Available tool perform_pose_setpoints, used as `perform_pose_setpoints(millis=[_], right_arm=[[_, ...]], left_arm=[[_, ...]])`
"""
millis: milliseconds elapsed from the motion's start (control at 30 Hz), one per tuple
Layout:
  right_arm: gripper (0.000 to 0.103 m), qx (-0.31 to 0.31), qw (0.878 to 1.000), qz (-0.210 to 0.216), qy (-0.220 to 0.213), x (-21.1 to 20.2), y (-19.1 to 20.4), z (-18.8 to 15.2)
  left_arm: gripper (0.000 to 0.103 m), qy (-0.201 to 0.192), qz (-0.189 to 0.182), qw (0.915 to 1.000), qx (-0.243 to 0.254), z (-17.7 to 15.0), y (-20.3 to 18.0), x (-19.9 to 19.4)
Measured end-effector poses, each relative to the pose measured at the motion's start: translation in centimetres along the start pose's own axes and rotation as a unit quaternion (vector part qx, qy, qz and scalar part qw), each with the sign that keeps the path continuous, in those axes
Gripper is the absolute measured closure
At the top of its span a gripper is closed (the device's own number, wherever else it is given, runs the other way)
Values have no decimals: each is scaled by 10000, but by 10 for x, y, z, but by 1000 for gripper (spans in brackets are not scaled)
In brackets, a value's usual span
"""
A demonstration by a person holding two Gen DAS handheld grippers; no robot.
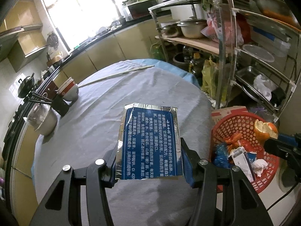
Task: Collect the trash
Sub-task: 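Lift and carry the orange peel and blue-white box over the red basket, then open the left gripper to drop the box while the right gripper releases the peel into the basket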
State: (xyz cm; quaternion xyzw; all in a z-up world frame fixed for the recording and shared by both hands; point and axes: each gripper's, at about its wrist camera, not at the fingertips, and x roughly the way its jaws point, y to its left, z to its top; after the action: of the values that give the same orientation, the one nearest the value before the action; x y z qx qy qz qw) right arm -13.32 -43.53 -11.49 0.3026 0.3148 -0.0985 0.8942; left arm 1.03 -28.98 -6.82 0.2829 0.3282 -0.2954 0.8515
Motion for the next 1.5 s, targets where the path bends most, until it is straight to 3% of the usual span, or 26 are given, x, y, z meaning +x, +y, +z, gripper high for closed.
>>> perform_pose_setpoints(millis=[1500], right_arm=[[69, 548, 9978, -366, 59, -10, -46, -3]], left_arm=[[47, 171, -607, 9954, 723, 0, -63, 5]])
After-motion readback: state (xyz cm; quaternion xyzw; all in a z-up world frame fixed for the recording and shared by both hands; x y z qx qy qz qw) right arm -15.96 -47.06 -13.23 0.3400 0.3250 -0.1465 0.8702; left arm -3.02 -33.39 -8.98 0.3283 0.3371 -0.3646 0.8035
